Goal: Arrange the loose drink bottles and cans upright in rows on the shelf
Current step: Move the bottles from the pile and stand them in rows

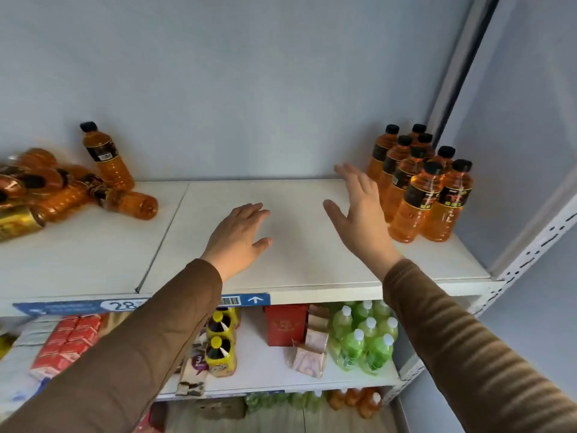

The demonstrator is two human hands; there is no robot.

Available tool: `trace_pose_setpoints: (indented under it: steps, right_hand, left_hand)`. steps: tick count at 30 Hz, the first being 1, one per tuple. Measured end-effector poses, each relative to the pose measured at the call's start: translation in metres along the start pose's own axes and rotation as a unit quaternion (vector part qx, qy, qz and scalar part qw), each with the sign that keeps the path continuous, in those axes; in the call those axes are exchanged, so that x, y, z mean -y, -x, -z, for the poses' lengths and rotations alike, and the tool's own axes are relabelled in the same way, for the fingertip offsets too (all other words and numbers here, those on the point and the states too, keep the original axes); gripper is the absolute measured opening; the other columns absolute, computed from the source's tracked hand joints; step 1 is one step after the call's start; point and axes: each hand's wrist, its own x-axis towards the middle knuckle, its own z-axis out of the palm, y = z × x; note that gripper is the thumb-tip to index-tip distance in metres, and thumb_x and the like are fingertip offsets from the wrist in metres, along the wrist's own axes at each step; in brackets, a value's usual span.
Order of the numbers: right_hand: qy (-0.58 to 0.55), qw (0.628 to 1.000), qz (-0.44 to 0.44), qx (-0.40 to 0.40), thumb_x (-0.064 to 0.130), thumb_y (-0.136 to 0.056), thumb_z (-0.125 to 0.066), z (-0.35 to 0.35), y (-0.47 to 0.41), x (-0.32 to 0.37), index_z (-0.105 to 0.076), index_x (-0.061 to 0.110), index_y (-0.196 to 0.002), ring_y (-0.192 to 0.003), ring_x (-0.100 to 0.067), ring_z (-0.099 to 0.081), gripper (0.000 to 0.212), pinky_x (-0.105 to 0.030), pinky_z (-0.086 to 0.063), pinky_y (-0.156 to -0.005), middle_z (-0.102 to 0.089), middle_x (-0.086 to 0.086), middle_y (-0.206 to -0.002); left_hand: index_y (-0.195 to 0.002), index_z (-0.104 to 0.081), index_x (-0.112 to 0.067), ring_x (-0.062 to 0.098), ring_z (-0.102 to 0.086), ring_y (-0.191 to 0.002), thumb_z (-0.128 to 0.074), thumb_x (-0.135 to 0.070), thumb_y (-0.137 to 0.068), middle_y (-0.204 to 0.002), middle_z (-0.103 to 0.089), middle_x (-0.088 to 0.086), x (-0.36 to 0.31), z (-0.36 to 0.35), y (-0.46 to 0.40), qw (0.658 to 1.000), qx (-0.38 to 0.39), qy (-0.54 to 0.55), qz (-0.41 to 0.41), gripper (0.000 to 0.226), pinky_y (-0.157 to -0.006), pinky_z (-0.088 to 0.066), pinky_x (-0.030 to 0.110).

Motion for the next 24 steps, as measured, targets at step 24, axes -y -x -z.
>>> trace_pose_setpoints:
  steps: [24]
  right_hand:
    - [-0.062, 0.983, 0.059, 0.161, 0.038, -0.094, -0.061, -0.248, -0.057, 0.265, -0.039, 0.02, -0.147, -0.132, -0.023, -0.039, 0.06, -0.033, -0.035, -0.106, -0.046, -0.003, -0.144]
  left_hand:
    - [-0.154, -0.033, -0.022, 0.019, -0.024, -0.147, -0.06, -0.044, -0.095, -0.16, -0.03, -0.002, 0.292, 0.132, 0.121, 0.992, -0.031, -0.042, 0.115, 0.068, -0.116, -0.026, 0.036]
